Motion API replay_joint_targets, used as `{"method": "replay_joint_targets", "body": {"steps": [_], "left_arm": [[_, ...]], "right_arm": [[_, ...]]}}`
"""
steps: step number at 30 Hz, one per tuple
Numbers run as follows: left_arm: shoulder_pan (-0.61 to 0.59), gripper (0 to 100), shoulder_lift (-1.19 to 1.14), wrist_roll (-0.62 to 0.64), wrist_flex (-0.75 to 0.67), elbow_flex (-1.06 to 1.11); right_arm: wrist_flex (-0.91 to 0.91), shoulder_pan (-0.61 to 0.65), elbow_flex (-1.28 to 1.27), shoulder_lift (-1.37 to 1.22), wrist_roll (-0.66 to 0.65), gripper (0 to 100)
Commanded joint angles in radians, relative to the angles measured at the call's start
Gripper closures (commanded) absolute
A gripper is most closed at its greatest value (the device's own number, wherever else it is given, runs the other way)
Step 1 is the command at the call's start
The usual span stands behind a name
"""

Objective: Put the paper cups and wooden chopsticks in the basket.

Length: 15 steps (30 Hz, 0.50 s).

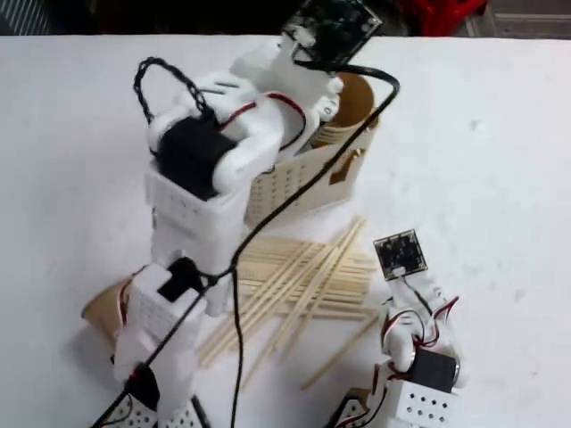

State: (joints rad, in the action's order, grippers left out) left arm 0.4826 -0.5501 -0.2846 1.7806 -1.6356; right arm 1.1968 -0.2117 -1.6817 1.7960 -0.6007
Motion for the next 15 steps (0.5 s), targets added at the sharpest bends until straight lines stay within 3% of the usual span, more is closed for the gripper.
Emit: {"method": "replay_joint_targets", "body": {"steps": [1,4,8,15], "left_arm": [[-0.004,98,-0.051,-0.015,0.008,-0.029],[0.047,98,-0.101,0.0,0.009,-0.02],[0.059,98,-0.084,0.143,0.011,0.068],[0.041,98,0.259,0.169,0.008,0.681]], "right_arm": [[-0.012,-0.01,-0.008,0.007,-0.008,98.1],[-0.013,-0.01,-0.008,0.007,-0.008,98.1],[-0.015,-0.01,-0.008,0.007,-0.008,98.1],[-0.018,-0.01,-0.008,0.007,-0.008,98.1]]}}
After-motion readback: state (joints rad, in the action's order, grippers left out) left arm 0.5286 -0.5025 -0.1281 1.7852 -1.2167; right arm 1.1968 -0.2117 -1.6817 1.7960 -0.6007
